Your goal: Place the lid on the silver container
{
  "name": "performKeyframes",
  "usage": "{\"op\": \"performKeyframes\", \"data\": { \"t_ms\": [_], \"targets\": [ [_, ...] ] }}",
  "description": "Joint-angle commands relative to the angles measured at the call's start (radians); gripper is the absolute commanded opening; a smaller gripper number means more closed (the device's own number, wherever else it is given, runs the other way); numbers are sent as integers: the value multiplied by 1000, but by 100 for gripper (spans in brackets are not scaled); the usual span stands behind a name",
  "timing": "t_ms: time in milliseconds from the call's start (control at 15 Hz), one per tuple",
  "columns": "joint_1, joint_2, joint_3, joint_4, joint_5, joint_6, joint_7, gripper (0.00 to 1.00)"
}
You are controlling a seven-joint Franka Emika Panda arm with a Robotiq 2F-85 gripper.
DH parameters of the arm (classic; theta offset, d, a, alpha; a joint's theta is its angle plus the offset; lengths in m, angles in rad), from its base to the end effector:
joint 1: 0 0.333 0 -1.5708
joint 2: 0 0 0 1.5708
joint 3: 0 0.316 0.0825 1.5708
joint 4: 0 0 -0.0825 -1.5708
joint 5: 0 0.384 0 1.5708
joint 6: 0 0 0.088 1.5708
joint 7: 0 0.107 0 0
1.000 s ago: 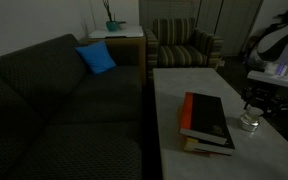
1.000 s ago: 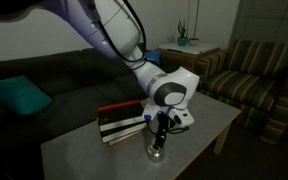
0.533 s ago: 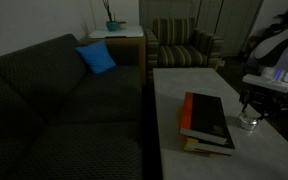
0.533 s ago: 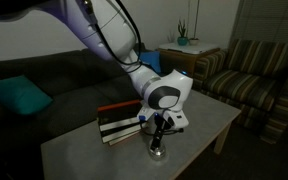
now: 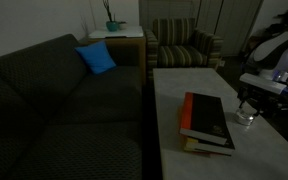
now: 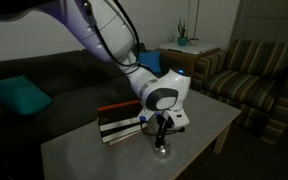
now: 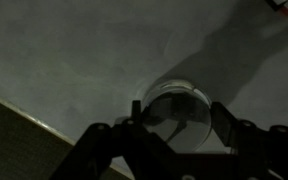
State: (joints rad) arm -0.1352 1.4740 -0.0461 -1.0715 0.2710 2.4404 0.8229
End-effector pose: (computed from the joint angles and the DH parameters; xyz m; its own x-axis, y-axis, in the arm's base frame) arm 0.6734 -0.1145 -0.1051 0.3746 -0.9144 -0.1531 -0.9248 -0.3804 0.0093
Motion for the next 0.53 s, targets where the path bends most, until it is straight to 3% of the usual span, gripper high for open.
{"op": "performKeyframes", "data": {
  "t_ms": [0, 467],
  "targets": [
    [21, -1, -9, -43, 16, 67, 29, 44],
    [4, -4, 11, -31, 20, -39, 43, 44]
  ]
}}
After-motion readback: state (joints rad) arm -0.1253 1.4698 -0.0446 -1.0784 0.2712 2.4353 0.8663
